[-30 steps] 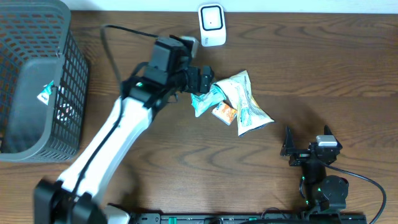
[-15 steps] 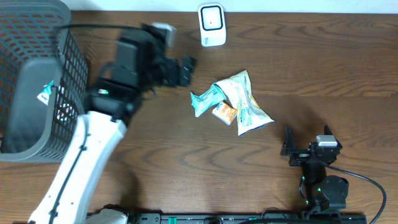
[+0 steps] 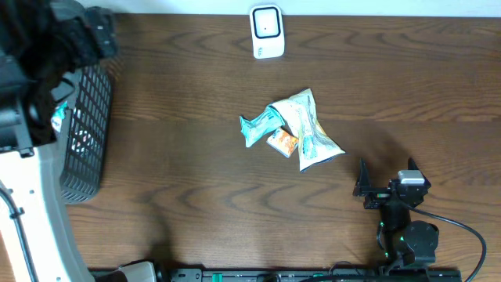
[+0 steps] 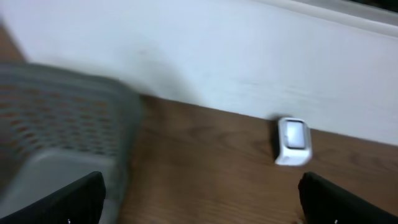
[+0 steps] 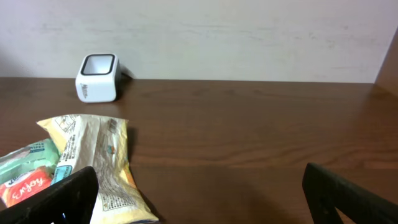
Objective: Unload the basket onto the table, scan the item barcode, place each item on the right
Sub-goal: 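Lift the left gripper away and swing it back to the basket, then lower the left gripper into the basket toward the small green pack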
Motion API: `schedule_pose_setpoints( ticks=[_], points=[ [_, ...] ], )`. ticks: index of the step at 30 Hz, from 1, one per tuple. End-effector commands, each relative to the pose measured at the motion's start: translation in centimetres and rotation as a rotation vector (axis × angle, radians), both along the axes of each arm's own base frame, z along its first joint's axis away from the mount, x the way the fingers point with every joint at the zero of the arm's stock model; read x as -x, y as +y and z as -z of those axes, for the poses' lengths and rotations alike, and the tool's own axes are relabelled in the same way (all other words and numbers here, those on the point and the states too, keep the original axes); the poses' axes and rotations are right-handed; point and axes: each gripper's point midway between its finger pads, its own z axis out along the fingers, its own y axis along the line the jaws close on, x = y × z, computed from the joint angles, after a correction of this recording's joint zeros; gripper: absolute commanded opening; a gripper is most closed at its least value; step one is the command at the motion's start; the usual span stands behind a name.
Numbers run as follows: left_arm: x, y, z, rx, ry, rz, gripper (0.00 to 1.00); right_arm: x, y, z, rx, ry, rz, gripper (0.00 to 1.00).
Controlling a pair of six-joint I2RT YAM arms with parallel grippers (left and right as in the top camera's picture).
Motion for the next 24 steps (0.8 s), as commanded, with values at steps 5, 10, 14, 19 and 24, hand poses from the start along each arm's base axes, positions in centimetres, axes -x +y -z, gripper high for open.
schedule_pose_setpoints(
  ticks=[5, 10, 14, 19, 24],
  points=[
    [2.7, 12.0, 2.4, -0.017, 0.096, -0.539, 0.98, 0.0, 0.1, 0.0, 0.011, -0.001, -0.003, 0.99],
    [3.9, 17.1, 5.8, 0.043, 0.180, -0.742, 0.98, 0.0, 0.0, 0.0, 0.011, -0.001, -0.002, 0.99],
    [3.2, 19.1, 9.0, 0.046, 0.266, -0.768, 0.98, 0.0, 0.0, 0.0, 0.011, -0.001, -0.002, 0.99],
    [1.5, 20.6, 13.8, -0.083, 0.437, -0.651, 0.98, 0.0, 0.0, 0.0, 0.011, -0.001, -0.002, 0.99],
    [0.3, 21.3, 18.4, -0.127, 0.567, -0.575, 0.98, 0.0, 0.1, 0.0, 0.011, -0.002, -0.003, 0.99]
  ],
)
